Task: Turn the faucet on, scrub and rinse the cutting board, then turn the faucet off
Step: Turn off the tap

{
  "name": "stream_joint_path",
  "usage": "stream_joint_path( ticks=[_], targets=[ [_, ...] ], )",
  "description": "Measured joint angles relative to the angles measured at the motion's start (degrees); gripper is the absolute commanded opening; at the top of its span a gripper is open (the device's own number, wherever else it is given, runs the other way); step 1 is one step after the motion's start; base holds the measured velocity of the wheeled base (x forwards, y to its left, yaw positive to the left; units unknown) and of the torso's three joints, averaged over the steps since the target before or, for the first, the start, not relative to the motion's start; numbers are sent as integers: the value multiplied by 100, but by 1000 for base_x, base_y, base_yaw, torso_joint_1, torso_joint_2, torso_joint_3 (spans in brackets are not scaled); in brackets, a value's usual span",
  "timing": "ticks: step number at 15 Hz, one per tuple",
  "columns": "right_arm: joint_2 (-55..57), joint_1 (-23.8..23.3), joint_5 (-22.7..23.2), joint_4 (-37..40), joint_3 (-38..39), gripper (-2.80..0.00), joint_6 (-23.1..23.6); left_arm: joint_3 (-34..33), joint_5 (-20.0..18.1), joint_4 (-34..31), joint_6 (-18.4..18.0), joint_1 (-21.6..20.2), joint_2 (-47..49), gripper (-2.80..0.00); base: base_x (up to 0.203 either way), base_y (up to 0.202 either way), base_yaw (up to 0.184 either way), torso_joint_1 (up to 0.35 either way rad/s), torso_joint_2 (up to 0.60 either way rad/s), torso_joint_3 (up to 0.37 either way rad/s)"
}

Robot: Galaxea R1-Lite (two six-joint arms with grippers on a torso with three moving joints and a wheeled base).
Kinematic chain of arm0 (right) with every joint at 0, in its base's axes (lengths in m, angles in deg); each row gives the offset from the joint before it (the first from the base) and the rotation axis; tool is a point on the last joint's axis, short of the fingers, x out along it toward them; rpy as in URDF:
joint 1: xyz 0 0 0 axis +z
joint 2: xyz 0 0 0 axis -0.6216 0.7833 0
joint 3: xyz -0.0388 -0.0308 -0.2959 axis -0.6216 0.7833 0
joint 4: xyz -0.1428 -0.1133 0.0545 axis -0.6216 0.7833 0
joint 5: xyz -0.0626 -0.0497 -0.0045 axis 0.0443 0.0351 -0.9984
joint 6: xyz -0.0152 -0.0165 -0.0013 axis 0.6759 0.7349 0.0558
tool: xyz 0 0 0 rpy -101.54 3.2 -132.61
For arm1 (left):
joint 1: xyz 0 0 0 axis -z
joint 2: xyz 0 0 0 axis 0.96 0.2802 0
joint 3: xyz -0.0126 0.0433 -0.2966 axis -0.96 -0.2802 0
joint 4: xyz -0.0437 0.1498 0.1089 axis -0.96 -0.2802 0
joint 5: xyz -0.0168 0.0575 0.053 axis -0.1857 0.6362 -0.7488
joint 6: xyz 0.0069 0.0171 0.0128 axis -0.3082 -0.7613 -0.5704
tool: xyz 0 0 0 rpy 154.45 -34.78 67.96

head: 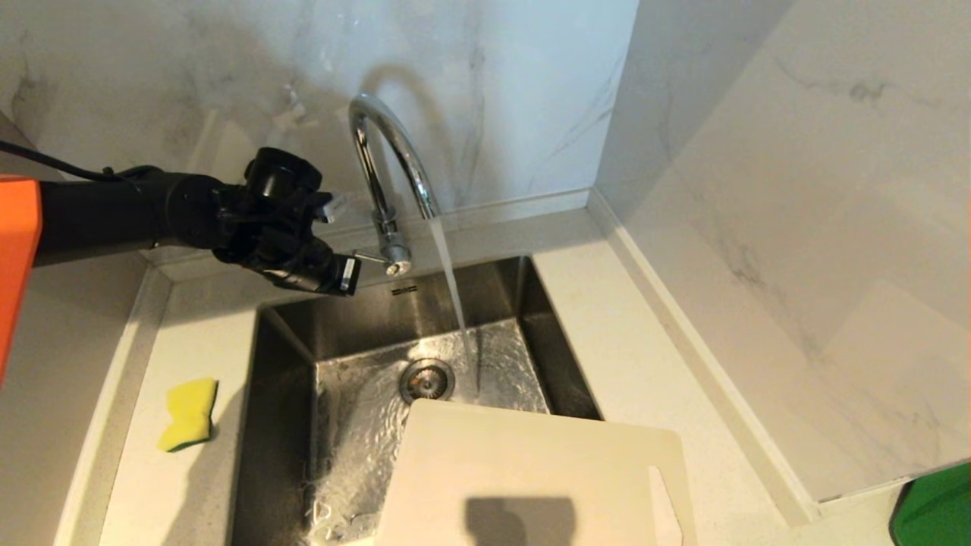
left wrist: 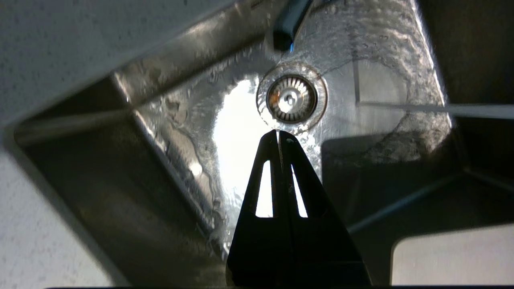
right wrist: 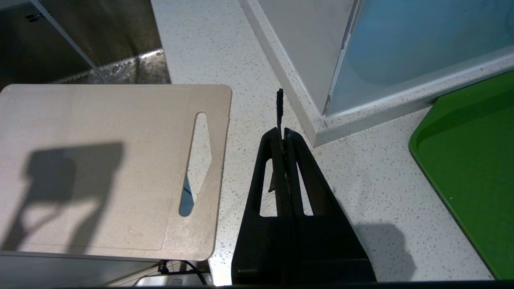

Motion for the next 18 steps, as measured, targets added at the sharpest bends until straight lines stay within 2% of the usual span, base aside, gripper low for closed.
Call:
stream_joint_path(
  ticks=[13,18],
  targets=[
    [0,2,2,0,0,-280,0,6,36,1359,-16,9,254,-280,0,0,0,0,0,0],
    [0,0,2,1,0,-280,-3,4,213,1719,-22,9,340,-280,0,0,0,0,0,0]
  ],
)
